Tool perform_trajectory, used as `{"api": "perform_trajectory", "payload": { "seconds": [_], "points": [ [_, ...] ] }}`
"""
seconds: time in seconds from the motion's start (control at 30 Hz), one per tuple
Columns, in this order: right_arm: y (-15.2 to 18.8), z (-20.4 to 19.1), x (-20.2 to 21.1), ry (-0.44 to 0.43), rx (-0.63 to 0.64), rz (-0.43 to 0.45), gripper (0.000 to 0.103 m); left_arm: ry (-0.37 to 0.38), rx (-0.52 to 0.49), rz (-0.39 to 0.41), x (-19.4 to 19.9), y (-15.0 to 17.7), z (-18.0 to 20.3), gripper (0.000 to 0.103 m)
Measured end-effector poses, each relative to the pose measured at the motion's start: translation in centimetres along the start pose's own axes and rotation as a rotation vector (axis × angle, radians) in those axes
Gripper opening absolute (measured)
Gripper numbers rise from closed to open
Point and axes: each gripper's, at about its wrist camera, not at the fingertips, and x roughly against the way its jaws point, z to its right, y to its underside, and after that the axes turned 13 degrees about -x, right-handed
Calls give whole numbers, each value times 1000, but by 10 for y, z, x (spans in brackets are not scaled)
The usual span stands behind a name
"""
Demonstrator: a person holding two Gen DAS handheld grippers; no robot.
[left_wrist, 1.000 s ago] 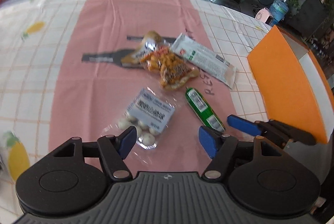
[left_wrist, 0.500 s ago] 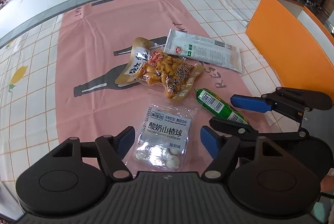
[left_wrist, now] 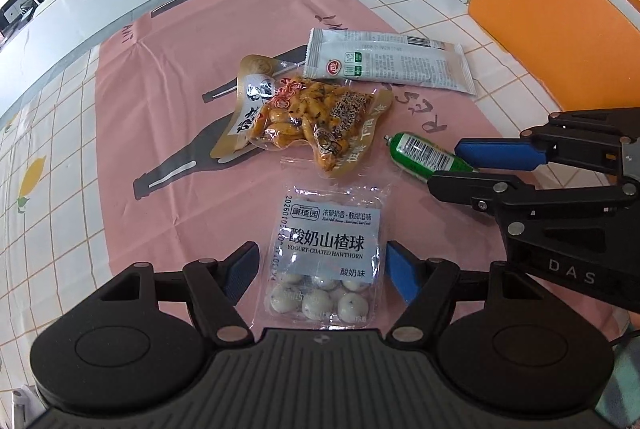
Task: Organize snacks
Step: 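Grasp the clear yogurt-ball pack with the left tool while the right tool grasps the green sausage stick, then carry both items into the orange box and open both tools to release them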
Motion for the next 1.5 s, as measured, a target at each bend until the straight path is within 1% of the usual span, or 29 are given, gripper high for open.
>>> {"api": "perform_trajectory", "payload": {
  "seconds": [0.13,0.2,0.27,0.3,0.4,0.47,0.57,0.67,0.8,0.93,1.0,1.27,1.4,1.5],
  "points": [
    [-1,3,-3,-10,-19,-3,26,13,39,16,-1,3,-3,81],
    [0,4,-5,-16,-30,-11,26,21,65,27,0,5,-4,76],
    [0,5,-7,-18,-36,-20,26,23,91,34,0,6,-4,73],
    [1,5,-7,-16,-33,-19,26,16,102,32,1,5,-3,72],
    [2,3,-6,-3,-21,-22,21,0,129,19,2,3,-1,69],
    [2,2,-5,12,-16,-23,20,-8,159,5,3,2,0,68],
    [3,2,-2,33,-20,-25,20,-4,216,2,7,2,0,66],
    [3,5,5,43,-25,-27,20,6,237,12,17,2,7,66],
    [1,9,25,42,-52,-9,20,2,259,22,36,3,15,66],
    [-1,13,48,30,-91,16,20,27,319,78,60,6,20,66],
    [-3,15,60,22,-109,31,20,24,333,104,73,6,24,66],
    [-1,14,111,24,-150,80,20,-8,319,191,120,-2,53,66],
    [2,14,147,51,-146,131,20,-29,296,210,138,-11,70,66],
    [5,22,174,63,-168,167,20,-19,278,246,151,-18,84,66]
  ]
}}
